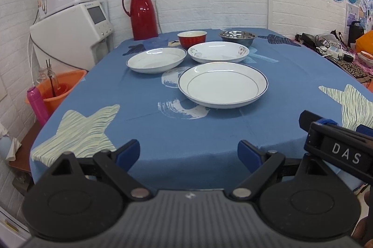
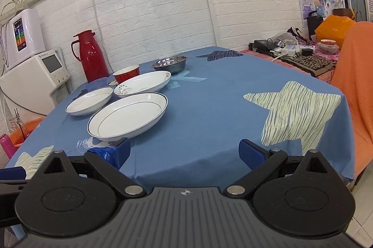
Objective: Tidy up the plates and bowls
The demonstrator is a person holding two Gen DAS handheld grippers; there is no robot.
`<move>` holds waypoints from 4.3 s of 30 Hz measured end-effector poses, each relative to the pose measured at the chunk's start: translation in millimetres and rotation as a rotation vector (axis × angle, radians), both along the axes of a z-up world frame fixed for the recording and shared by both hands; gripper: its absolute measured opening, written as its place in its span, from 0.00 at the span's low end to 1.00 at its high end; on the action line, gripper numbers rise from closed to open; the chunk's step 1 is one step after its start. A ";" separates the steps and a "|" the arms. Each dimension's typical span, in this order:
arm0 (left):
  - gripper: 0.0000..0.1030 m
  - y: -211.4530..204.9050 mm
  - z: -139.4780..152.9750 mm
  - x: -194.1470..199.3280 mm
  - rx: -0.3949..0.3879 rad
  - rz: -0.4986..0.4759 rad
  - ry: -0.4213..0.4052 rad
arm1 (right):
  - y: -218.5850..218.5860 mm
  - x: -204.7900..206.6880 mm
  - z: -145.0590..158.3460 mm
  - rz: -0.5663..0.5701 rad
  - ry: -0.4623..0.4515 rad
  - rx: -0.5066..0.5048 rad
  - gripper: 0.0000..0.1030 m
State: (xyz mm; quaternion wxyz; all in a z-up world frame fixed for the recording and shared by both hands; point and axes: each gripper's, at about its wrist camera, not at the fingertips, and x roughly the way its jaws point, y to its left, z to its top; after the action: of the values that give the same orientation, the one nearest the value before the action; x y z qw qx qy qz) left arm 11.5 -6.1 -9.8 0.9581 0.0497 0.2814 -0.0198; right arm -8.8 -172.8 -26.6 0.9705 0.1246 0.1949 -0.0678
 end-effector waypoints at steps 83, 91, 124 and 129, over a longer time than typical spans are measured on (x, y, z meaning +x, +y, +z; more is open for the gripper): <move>0.16 195.4 -11.5 217.8 -0.204 -0.025 0.346 | 152.9 239.4 -6.8 0.646 0.340 -0.067 0.43; 0.17 191.8 -14.2 221.8 -0.197 -0.022 0.321 | 153.9 241.7 -9.3 0.666 0.339 -0.098 0.44; 0.73 250.4 14.8 318.8 -0.216 0.132 0.228 | 171.3 438.9 7.6 0.664 0.394 -0.106 0.49; 0.74 255.6 15.6 310.1 -0.220 0.143 0.218 | 166.6 411.4 26.5 0.664 0.289 -0.094 0.47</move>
State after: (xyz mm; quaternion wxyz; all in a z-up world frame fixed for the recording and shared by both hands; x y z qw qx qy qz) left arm 321.6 249.5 5.7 0.9204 -0.0781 0.3828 0.0125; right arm 402.6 -6.2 -0.2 0.9067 -0.0011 0.3564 0.2254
